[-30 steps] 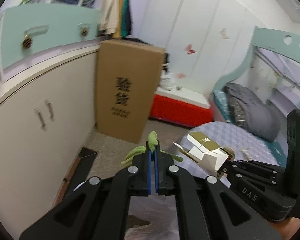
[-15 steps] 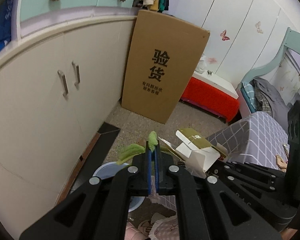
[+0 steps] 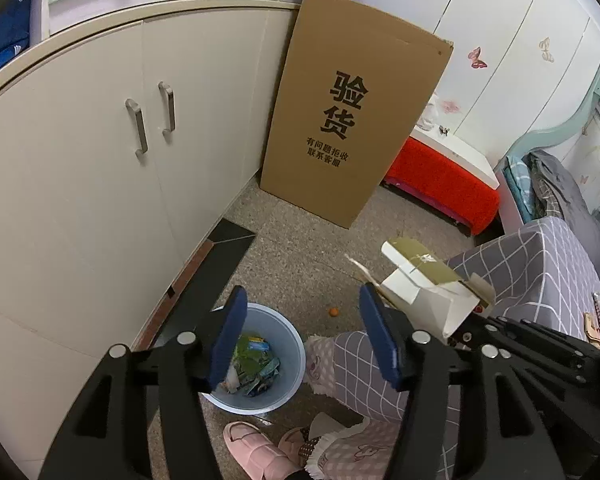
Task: Collect trash
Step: 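Carry the leaves and carton to the blue bin and release them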
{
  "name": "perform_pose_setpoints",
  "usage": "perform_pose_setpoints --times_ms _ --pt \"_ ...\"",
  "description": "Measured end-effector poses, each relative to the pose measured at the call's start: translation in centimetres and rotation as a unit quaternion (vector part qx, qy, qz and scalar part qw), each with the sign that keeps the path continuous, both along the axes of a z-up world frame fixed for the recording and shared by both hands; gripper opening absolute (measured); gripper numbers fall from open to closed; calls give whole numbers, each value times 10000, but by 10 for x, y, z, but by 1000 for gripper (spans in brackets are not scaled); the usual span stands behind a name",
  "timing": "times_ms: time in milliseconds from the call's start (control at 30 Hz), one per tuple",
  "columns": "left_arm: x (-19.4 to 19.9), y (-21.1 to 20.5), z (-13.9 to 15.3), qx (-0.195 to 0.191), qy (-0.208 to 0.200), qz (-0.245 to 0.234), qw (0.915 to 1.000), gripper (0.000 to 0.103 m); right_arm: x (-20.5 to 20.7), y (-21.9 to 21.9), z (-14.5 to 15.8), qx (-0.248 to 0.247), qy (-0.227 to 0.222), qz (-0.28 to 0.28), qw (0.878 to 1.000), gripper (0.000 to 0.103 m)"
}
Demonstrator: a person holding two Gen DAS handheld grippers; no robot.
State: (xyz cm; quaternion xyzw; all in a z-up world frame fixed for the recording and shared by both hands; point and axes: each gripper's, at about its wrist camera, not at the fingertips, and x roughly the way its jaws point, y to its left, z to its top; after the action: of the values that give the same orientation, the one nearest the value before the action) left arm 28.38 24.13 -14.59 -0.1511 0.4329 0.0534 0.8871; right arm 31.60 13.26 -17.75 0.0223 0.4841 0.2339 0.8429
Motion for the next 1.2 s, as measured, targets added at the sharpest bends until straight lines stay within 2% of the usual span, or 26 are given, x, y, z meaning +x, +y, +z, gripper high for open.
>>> perform_pose_setpoints --times_ms 367,700,767,800,833,1000,1200 --pt "-11 13 12 50 -136 384 9992 63 0 4 -2 3 45 49 10000 4" --pt "-27 44 19 -11 -317 1056 9939 64 4 23 -5 422 109 210 9988 5" --pt "-28 47 18 9 -295 1112 9934 64 7 29 -10 451 192 205 9986 22" --pt "-29 48 17 16 -283 1149 9930 64 7 31 -13 361 187 134 9991 53" --pt "-29 49 16 -1 -263 1151 9930 64 6 30 -13 286 118 57 9995 66" --pt "-32 48 14 -12 -237 1137 9932 67 3 22 -16 262 152 12 9995 66" --pt "-38 39 23 -75 -321 1056 9939 67 -9 3 6 227 -43 -117 9997 66"
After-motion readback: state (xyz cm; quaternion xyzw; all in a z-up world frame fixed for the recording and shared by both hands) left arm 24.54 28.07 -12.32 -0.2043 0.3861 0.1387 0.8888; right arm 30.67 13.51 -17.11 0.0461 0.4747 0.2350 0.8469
